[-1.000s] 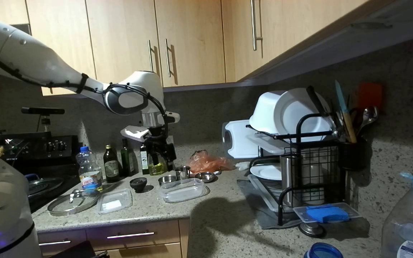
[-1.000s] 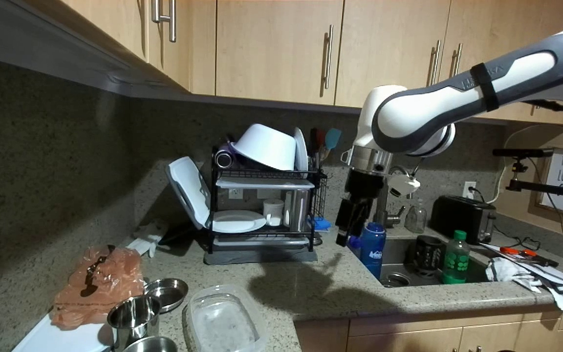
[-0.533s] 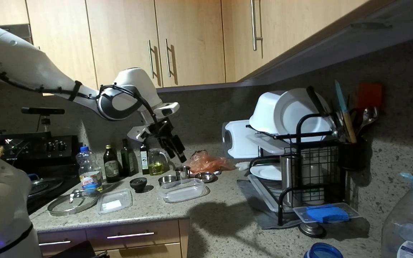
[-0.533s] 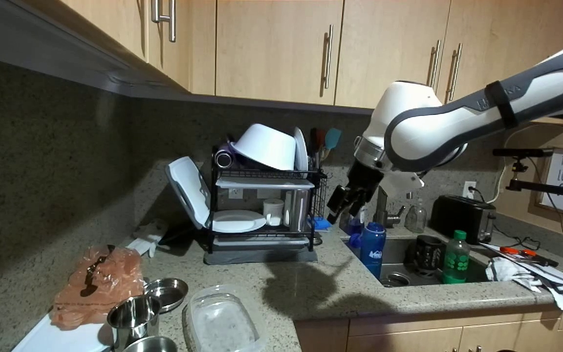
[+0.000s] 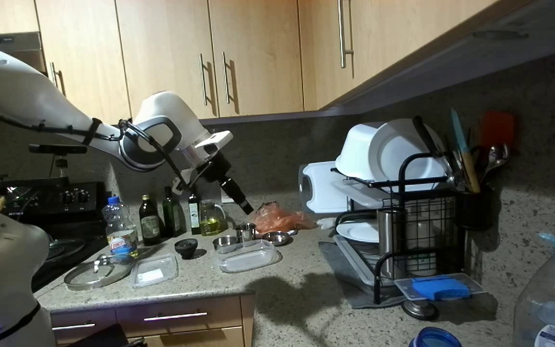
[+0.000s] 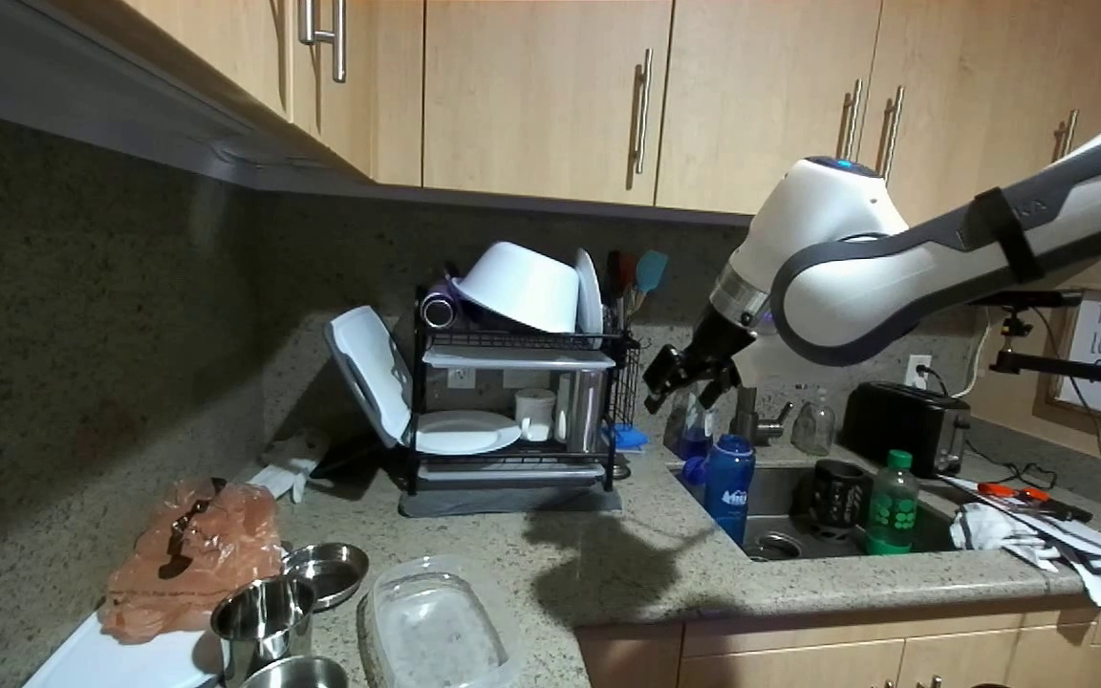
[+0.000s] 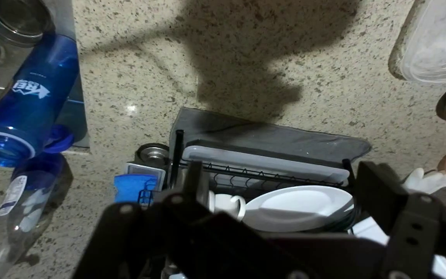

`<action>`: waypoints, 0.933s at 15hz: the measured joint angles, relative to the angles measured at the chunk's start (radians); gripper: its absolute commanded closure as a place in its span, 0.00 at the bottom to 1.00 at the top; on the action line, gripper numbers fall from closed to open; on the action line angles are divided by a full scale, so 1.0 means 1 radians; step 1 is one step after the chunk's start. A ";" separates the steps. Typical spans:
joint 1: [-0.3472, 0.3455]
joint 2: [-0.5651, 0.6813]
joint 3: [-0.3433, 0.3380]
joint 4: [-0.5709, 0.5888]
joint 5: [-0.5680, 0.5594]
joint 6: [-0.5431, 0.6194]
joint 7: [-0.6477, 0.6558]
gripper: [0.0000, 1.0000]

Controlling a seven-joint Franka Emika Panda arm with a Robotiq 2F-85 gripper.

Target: Pick a plate from the rack and put it on the table

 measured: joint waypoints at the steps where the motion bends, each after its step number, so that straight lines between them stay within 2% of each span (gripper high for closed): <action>1: -0.002 -0.002 0.004 -0.001 0.000 0.000 0.001 0.00; 4: -0.013 0.000 0.005 0.001 -0.001 0.009 0.004 0.00; 6: -0.064 0.012 0.024 0.003 -0.036 0.090 0.046 0.00; 8: -0.162 0.033 0.065 0.005 -0.105 0.215 0.095 0.00; 11: -0.356 0.074 0.162 0.018 -0.196 0.408 0.131 0.00; 14: -0.519 0.109 0.249 0.051 -0.249 0.537 0.136 0.00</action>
